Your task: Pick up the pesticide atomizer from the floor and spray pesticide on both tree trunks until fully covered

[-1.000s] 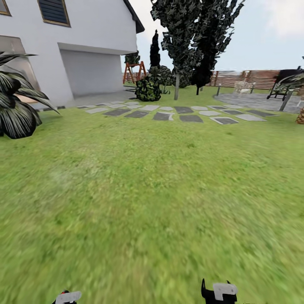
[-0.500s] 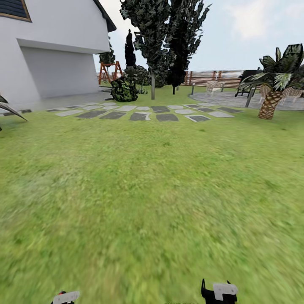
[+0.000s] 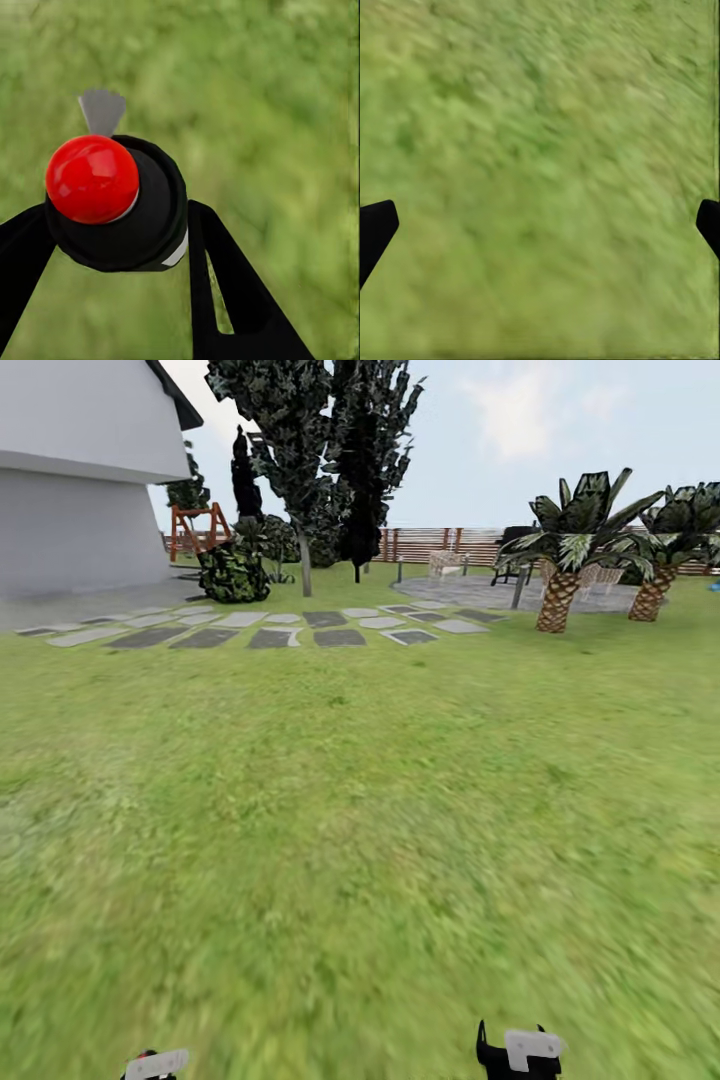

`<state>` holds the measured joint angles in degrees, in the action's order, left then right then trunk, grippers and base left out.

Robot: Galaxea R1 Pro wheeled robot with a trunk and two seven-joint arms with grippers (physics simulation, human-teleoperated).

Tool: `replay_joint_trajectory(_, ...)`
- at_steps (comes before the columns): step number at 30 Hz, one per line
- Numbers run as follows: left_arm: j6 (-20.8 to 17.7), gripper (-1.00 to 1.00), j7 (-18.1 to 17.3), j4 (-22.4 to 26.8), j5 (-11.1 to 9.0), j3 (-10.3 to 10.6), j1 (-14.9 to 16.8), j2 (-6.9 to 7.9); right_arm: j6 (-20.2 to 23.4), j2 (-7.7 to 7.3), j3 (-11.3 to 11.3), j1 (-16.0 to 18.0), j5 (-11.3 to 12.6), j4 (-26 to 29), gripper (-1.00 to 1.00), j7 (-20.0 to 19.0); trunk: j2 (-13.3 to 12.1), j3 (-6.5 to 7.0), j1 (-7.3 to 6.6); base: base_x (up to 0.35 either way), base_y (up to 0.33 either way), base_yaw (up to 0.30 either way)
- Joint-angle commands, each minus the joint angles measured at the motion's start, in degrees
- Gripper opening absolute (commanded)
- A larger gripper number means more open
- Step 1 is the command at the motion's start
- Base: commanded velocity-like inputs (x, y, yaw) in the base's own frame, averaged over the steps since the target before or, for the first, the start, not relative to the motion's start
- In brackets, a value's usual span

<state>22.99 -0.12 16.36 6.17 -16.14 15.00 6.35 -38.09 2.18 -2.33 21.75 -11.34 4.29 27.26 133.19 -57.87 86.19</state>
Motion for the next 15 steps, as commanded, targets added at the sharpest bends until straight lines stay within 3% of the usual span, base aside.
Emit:
replay_joint_trajectory(1, 0.2, -1.0, 0.0, 0.0, 0.6, -0.4, 0.0, -0.02, 0.1, 0.02, -0.2, 0.0, -0.4, -0.1, 1.0, 0.6, 0.0, -0.05, -0.01, 0.0, -0.275, -0.299)
replay_joint_trajectory(15, 0.2, -1.0, 0.0, -0.1, 0.6, -0.5, 0.0, 0.14, 0.1, 0.02, -0.2, 0.0, -0.4, -0.1, 1.0, 0.6, 0.0, -0.05, -0.01, 0.03, -0.275, -0.299)
